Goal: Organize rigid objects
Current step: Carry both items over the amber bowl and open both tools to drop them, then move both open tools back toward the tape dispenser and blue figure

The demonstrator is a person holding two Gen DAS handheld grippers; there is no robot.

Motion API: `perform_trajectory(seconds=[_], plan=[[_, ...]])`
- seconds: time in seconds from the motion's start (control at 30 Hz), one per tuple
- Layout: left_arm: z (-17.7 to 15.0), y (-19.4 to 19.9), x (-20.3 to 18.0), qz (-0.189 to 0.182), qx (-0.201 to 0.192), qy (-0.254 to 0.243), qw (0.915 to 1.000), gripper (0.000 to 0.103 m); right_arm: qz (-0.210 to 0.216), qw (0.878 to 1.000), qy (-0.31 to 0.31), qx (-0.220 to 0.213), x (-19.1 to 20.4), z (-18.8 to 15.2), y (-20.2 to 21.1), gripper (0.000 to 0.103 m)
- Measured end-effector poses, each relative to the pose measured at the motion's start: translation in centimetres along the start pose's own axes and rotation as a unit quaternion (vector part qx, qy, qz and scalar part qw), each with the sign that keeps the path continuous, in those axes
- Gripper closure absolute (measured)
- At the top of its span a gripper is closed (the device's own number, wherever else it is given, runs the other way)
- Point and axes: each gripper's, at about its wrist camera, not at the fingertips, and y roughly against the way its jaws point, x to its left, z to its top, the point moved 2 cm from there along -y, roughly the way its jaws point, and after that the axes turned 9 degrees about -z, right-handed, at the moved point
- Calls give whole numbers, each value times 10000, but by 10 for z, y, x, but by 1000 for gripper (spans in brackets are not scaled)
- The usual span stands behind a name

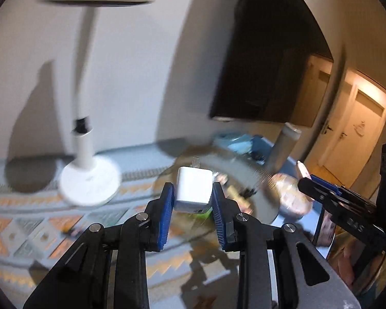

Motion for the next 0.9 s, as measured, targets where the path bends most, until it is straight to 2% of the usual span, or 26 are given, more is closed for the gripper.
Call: perform_trajectory(seconds=[0.1,0.17,0.2,0.27,0.33,0.43,0.5,0.57,0.6,0.63,0.67,0.7,0.8,0.9], plan=[[12,-43,-13,-153,181,-4,9997,77,-342,9990,-253,146,-32,15,-25,69],[10,-67,-14,-194,346,48,9992,77,-815,9948,-381,470,-53,16,-52,69],[8,-77,-14,-203,430,84,9988,77,-872,9934,-424,607,-60,13,-59,69],[-4,-103,-13,-205,693,122,9973,77,-760,9886,-488,1206,-70,3,-92,69],[-15,-123,-13,-122,978,51,9951,77,-844,9820,-474,1620,-75,-10,-115,69],[-24,-141,-9,-79,1219,58,9925,77,-1073,9775,-414,1768,-81,-20,-128,69],[-23,-143,-8,-83,1221,93,9924,75,-1143,9771,-520,1719,-86,-21,-126,69],[-17,-137,-11,-100,1104,-3,9938,47,-1173,9774,-576,1659,-88,-19,-123,67],[-12,-129,-14,-56,949,-66,9954,38,-1151,9783,-596,1620,-91,-18,-120,64],[-8,-116,-16,2,717,-144,9973,26,-1142,9791,-627,1560,-93,-14,-118,55],[-3,-101,-18,44,511,-218,9984,22,-1163,9805,-661,1440,-93,-10,-110,47],[0,-90,-19,69,405,-252,9988,21,-1171,9816,-676,1345,-92,-6,-106,45],[7,-56,-16,119,236,-242,9994,21,-1020,9856,-676,1167,-81,-1,-90,45],[6,-19,-4,233,54,-109,9997,21,-620,9908,-590,1051,-57,2,-71,45]])
